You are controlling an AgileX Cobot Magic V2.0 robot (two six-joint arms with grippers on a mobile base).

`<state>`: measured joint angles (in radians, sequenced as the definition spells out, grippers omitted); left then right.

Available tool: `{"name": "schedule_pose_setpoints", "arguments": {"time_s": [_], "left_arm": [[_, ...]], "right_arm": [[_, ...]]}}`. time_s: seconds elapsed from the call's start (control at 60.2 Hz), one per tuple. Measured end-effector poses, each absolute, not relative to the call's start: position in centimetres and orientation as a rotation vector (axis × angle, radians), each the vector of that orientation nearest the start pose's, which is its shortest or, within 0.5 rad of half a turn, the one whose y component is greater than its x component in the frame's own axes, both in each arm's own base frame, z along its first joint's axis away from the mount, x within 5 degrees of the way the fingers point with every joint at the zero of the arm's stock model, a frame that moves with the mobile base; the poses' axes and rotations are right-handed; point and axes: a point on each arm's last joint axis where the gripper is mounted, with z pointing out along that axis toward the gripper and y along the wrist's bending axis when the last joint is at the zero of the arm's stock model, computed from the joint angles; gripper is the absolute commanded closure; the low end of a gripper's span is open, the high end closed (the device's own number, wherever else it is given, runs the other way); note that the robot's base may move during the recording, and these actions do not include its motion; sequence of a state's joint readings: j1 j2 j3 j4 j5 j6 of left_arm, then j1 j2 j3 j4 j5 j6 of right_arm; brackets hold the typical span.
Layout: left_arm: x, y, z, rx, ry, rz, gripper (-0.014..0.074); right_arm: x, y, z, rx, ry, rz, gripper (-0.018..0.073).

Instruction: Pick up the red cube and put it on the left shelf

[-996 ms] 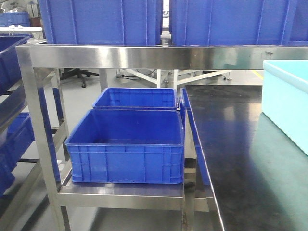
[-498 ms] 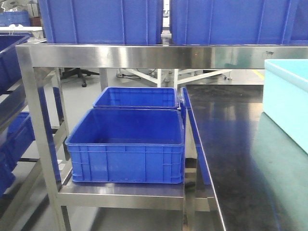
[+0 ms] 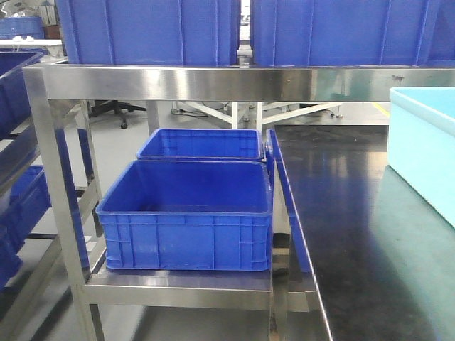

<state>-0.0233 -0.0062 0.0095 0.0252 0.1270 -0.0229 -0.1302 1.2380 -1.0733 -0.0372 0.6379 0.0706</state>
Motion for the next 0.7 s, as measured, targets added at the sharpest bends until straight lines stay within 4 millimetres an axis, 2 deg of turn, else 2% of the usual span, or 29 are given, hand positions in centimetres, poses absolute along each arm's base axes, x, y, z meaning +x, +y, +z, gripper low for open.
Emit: {"name": "schedule_pose_setpoints", "arguments": {"time_s": [0.066, 0.448, 0.697], "left_arm": [[5.6, -0.1, 19.9, 0.018, 1.614, -0.014, 0.0495], [5.6, -0.1, 19.9, 0.018, 1.614, -0.014, 0.0495], [5.6, -0.1, 19.9, 0.018, 1.614, -0.014, 0.0495]], "right_arm": [[26.0, -4.1, 34.4, 0.226, 2.291, -0.085, -0.0008], [25.7, -5.4, 34.0, 0.290, 2.333, -0.111, 0.0010], [26.8, -6.7, 31.9, 0.336, 2.424, -0.136, 0.0010]]}}
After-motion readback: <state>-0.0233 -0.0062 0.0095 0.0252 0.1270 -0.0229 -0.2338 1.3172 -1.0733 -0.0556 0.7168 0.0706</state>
